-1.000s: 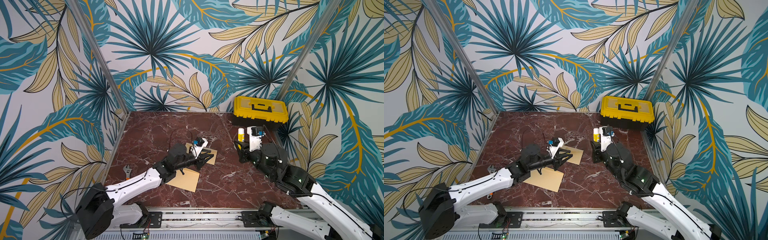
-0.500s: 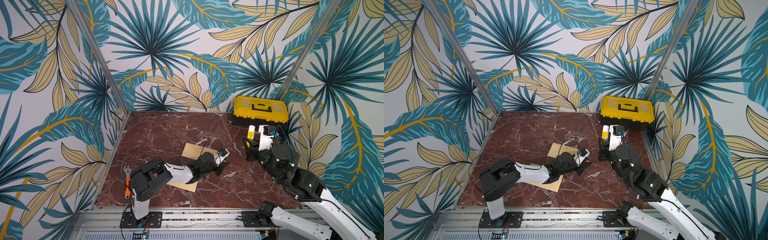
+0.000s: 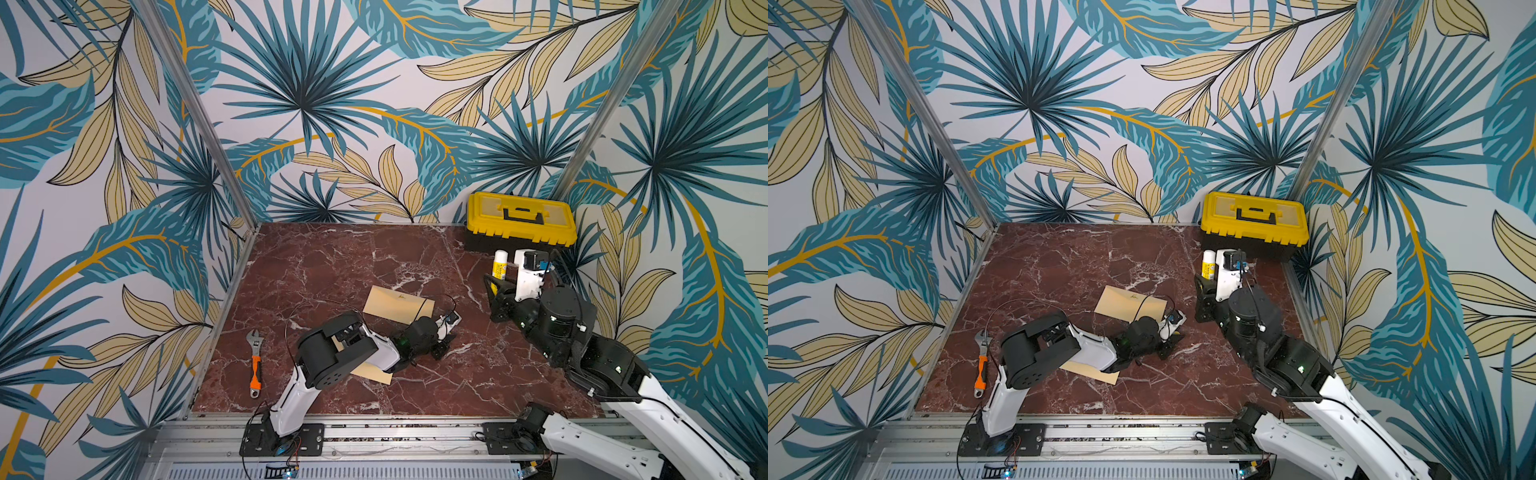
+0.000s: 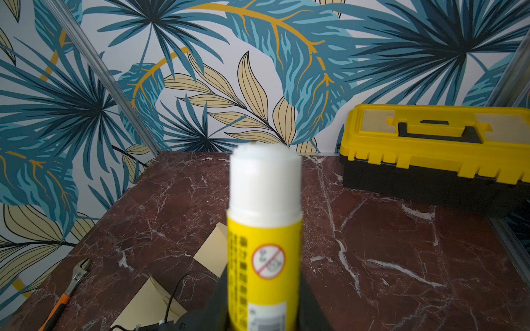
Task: Seal the envelope with a glue stick
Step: Place the lid at the center of the board, then unscrew the glue stick.
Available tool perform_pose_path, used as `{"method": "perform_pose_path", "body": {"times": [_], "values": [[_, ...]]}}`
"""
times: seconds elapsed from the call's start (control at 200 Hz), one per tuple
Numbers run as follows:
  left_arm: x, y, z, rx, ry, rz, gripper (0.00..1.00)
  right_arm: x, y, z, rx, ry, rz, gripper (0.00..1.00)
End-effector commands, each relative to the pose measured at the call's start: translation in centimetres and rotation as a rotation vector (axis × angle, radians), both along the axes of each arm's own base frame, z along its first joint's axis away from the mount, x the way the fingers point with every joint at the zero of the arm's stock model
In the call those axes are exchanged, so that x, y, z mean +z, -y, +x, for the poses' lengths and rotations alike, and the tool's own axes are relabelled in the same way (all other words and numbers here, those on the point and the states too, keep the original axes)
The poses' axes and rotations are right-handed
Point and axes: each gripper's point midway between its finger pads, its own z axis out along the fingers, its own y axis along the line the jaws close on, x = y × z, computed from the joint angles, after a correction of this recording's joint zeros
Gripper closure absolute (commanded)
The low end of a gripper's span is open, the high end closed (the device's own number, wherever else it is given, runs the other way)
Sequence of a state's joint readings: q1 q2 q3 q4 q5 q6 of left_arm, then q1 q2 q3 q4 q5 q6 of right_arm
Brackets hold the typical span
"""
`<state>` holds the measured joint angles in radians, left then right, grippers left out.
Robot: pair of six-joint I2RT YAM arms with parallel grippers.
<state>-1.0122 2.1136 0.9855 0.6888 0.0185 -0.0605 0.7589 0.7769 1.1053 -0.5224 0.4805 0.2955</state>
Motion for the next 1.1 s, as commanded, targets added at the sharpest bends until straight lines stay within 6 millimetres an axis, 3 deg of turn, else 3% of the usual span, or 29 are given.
{"method": "perform_pose_path", "body": {"times": [0.0, 0.23, 0.451, 0.601, 0.841, 1.097], "values": [[1.3, 0.8, 0.3, -0.001, 0.011, -0.039, 0.75, 0.7, -0.2, 0.0, 0.011, 0.005, 0.024, 1.00], [3.0, 0.3, 0.1, 0.008, 0.029, -0.067, 0.55, 0.3, -0.7, 0.1, 0.024, -0.009, 0.026, 1.00], [7.6, -0.7, -0.3, 0.016, 0.060, -0.119, 0.52, 0.6, -1.5, 0.0, 0.067, -0.008, 0.040, 1.00], [13.1, -2.0, 0.1, 0.051, 0.043, -0.179, 0.52, 0.7, -3.4, -0.4, 0.169, 0.014, 0.069, 1.00], [22.8, -6.3, 0.4, 0.024, 0.027, -0.380, 0.51, 2.8, -8.4, -2.3, 0.468, 0.103, 0.157, 1.00], [33.2, -12.2, -2.0, -0.079, 0.090, -0.576, 0.49, 5.9, -11.5, -5.2, 0.726, 0.233, 0.207, 1.00]]}}
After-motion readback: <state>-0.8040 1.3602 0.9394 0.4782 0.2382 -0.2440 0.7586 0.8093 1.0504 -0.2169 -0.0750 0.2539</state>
